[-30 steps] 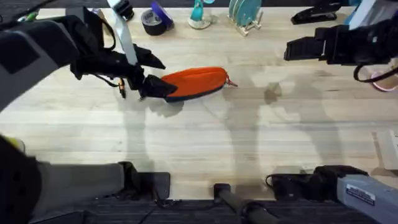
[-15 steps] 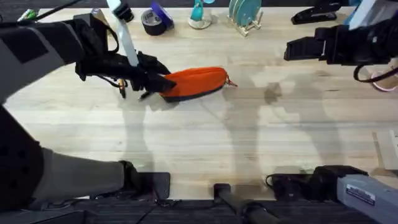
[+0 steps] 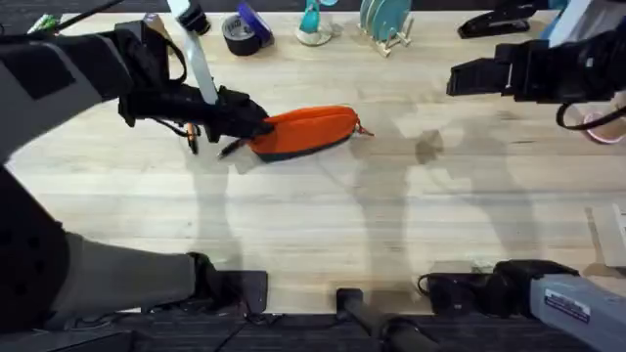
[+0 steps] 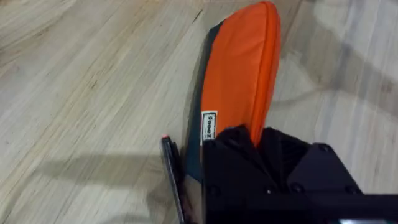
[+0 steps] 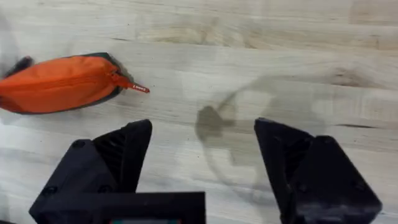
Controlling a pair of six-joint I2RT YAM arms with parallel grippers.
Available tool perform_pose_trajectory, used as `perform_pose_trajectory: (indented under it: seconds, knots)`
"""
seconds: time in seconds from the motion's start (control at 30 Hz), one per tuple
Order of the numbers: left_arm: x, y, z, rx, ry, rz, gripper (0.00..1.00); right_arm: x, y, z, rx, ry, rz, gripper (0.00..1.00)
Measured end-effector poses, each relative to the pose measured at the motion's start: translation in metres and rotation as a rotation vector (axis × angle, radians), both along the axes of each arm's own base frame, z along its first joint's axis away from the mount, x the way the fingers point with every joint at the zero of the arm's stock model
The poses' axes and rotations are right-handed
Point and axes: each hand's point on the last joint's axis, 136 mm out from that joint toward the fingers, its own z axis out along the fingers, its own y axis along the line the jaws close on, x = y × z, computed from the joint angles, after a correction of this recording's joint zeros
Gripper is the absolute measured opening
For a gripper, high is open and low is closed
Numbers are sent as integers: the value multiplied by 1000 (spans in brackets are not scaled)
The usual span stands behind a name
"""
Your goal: Unzip the bag, pick up the pens from the table one at a time and place them inside, then zip the bag closed.
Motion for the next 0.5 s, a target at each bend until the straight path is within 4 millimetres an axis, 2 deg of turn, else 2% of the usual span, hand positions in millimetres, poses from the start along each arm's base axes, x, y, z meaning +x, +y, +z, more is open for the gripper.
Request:
perform_pose_trajectory:
  seconds: [0.33, 0.5]
  knots:
    - [0, 0, -1, 4, 1, 1, 45, 0, 0, 0, 1, 1, -1, 995]
    - [0, 1, -1, 6, 2, 1, 45, 0, 0, 0, 42, 15, -63, 996]
